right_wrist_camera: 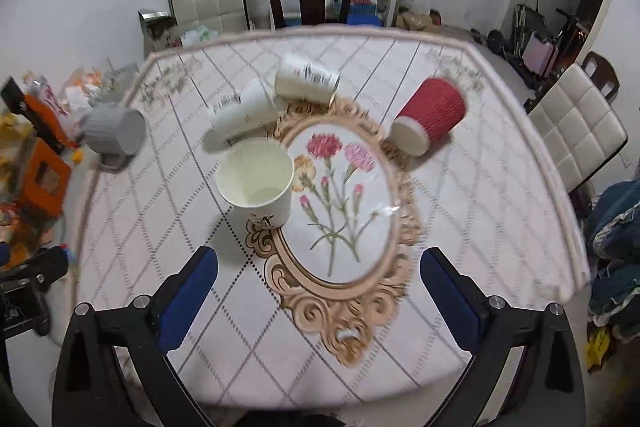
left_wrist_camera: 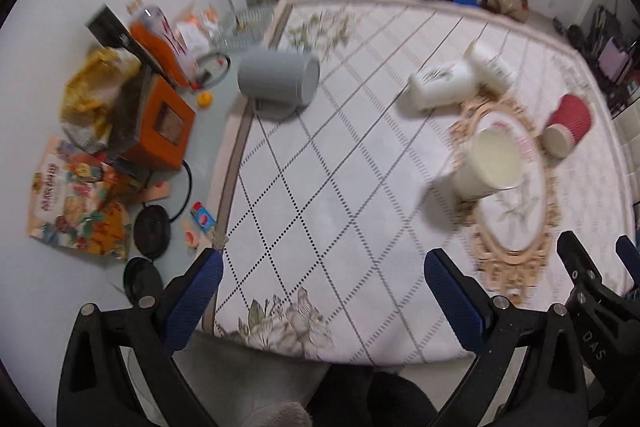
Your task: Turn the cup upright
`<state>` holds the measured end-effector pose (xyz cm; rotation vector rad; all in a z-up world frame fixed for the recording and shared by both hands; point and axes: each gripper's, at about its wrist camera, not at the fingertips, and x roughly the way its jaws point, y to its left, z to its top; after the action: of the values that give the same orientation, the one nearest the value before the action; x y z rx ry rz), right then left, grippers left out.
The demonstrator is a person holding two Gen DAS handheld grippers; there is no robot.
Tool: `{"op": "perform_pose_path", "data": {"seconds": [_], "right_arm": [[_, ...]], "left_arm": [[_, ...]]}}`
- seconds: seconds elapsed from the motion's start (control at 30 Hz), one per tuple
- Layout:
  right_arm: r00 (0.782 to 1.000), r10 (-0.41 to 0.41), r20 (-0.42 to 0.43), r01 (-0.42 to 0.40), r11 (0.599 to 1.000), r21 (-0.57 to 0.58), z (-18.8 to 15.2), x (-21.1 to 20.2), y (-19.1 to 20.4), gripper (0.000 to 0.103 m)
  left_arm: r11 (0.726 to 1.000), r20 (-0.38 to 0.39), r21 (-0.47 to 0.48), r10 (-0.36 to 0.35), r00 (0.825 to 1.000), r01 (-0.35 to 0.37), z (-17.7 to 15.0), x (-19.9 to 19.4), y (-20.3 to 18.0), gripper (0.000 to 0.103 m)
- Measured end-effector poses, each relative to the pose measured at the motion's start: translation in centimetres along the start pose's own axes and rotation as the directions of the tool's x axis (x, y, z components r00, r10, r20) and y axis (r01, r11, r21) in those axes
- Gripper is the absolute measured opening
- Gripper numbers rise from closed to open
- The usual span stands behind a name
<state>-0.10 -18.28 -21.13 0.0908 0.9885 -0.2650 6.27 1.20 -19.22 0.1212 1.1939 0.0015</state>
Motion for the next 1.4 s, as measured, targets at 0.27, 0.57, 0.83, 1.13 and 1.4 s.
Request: {"op": "perform_pose_path", "data": {"seconds": [0.27,0.57,0.83,1.13,1.4], "right_arm": [[0.999,-0.002,0.052,0.005,0.999,-0.044,1.0,-11.4,-2.1,0.103],[0.994,0.018,0.112,-0.011,0.998,-0.059,0.4,-20.9,-3.4,0.103],[0.989,0.036,0.145,-0.024,0.996,-0.085,-0.3,-25.4,-3.1,0.103],[0.985,0.038,0.167,-0.025,0.997,-0.079,-0.3,-27.0,-3.0,0.103],[0.985,0.037,0.168,-0.024,0.997,-0.078,-0.5,-27.3,-2.9,0.103]], "left_arm": [[0.998,0.107,-0.019,-0.053,0.993,0.055,-2.4,-9.3,-0.5,0.103],[0.996,0.191,-0.022,-0.076,0.979,0.081,-4.8,-16.7,0.0,0.103],[0.996,0.250,-0.032,-0.075,0.965,0.086,-6.0,-20.3,0.7,0.103],[0.997,0.279,-0.039,-0.050,0.959,0.063,-6.7,-22.0,1.3,0.103],[0.997,0.280,-0.037,-0.057,0.958,0.071,-7.0,-22.3,1.6,0.103]]}}
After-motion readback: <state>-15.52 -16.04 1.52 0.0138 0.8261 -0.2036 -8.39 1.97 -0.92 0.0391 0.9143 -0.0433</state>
